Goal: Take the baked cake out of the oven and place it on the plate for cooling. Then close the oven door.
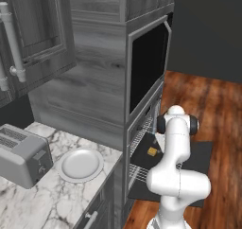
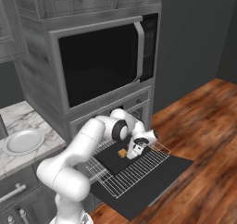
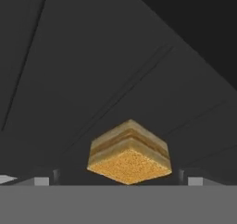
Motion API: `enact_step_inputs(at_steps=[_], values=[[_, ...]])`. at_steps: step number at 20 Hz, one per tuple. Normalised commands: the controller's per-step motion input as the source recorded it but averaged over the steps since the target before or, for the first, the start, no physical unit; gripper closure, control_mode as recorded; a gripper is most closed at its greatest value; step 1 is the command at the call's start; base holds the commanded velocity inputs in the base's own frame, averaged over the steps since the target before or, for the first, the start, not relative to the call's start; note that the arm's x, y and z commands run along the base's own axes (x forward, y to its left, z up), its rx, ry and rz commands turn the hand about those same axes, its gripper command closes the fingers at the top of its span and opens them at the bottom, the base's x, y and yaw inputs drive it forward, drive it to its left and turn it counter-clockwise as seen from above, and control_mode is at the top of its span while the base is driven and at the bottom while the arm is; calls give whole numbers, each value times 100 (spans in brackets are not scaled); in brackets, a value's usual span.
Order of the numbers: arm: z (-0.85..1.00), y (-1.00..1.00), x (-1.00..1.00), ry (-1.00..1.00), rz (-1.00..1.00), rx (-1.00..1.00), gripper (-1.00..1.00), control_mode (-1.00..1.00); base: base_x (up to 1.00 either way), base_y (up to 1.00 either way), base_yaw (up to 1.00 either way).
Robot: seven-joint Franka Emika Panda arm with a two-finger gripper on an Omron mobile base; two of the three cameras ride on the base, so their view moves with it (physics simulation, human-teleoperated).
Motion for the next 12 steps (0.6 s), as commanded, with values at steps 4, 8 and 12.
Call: enact_step_inputs(at_steps=[4, 8, 12], values=[[-38, 1, 0, 0, 6, 4, -100, -100, 0, 0, 0], [-25, 0, 17, 0, 4, 3, -100, -100, 0, 0, 0], [-6, 0, 19, 0, 3, 2, -100, -100, 0, 0, 0]])
